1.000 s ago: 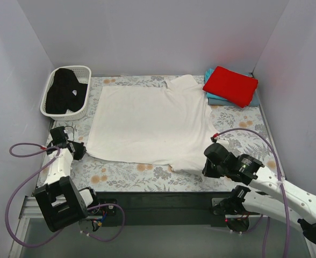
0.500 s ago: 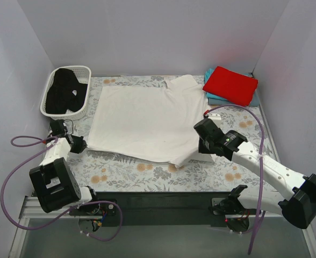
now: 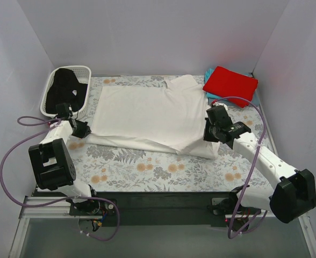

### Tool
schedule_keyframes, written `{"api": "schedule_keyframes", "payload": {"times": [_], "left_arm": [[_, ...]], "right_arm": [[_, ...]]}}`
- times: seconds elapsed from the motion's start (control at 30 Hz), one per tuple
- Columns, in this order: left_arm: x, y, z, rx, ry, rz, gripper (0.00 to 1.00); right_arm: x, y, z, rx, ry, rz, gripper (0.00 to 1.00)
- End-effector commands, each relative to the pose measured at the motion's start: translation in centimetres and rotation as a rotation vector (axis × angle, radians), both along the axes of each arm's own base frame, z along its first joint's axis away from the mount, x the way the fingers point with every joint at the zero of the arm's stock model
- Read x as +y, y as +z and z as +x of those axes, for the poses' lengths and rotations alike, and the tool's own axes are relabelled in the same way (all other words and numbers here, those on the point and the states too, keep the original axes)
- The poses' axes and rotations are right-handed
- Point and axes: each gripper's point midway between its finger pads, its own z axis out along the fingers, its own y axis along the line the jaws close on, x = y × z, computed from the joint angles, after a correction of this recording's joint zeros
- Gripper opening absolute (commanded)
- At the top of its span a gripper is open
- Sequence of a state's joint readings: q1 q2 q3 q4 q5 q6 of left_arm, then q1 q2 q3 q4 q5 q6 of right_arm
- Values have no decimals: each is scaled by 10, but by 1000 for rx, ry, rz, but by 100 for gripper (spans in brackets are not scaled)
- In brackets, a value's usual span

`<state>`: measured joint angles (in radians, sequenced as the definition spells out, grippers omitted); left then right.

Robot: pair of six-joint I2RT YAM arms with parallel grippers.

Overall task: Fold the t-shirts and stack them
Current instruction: Fold the tshirt

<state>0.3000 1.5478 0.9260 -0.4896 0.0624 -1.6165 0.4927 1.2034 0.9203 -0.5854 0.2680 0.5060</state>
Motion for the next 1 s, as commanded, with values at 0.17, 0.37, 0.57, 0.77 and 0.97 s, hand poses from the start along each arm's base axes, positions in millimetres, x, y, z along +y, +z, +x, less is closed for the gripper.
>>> {"api": "schedule_keyframes", "payload": {"times": [0.17, 0.37, 0.57, 0.77, 0.97], "left_arm": [[5, 21, 35, -36, 11, 42, 0], [8, 14, 45, -11, 6, 38, 0], [9, 12, 50, -7, 13, 34, 0], [10, 13, 55, -6, 10, 34, 0], [12, 12, 59, 0, 14, 31, 0]], "right_arm": [[2, 23, 34, -80, 9, 81, 1], [0, 20, 46, -79, 0, 113, 1], [-1, 18, 57, -88, -2, 151, 1], [6, 21, 70, -103, 22, 188, 1], [11, 27, 84, -116, 39, 186, 1]]}}
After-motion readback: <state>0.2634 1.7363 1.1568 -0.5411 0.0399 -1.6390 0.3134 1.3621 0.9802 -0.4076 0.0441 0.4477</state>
